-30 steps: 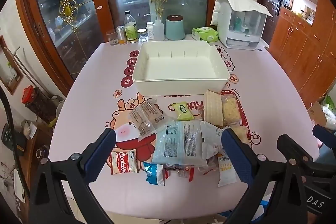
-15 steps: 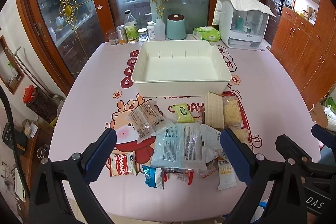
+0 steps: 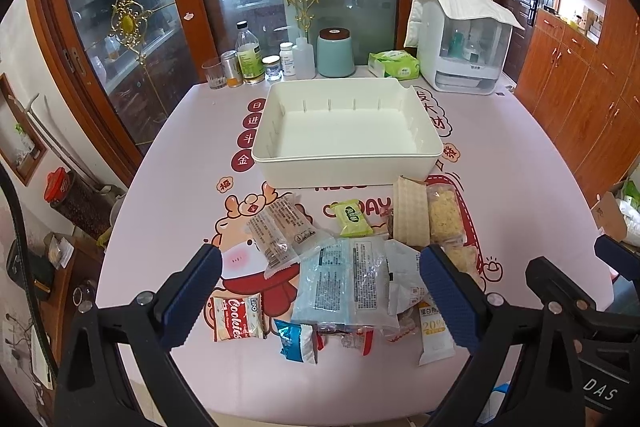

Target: Organize snacks

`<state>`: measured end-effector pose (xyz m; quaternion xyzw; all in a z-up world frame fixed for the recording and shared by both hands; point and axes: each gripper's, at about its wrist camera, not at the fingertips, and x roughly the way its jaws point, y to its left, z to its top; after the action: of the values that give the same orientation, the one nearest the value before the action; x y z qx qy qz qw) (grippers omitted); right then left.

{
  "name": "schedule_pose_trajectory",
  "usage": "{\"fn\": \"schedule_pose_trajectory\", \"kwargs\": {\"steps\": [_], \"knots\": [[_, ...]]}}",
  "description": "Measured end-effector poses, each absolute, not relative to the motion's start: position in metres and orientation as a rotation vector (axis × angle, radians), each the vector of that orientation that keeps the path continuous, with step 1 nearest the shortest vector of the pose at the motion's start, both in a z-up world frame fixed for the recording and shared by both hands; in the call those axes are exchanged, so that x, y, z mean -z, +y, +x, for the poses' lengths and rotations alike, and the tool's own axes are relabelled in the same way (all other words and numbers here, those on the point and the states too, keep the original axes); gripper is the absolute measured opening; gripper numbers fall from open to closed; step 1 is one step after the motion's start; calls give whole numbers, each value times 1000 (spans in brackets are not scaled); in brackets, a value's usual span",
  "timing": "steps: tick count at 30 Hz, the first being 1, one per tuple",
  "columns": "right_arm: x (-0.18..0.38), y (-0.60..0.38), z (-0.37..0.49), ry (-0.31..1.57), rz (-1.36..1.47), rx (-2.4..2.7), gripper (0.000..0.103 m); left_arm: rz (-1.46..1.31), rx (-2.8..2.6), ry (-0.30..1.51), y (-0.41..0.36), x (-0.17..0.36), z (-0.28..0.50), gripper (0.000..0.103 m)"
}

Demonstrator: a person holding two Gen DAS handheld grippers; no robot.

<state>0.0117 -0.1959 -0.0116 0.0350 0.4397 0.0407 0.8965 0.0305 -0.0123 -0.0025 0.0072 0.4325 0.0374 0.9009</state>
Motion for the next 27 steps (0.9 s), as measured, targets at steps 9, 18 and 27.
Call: {"fn": "schedule_pose_trajectory", "kwargs": {"steps": [9,18,27], "knots": [[11,-194,9,904,74,-82,101,29,-68,886,-12,1,26,98],[9,-193,-1,880,75,-85,101,45,-74,866,-14,-4,17,98],[6,-192,-8,865,71,-89,100,64,-87,860,-17,-6,11,98]]}}
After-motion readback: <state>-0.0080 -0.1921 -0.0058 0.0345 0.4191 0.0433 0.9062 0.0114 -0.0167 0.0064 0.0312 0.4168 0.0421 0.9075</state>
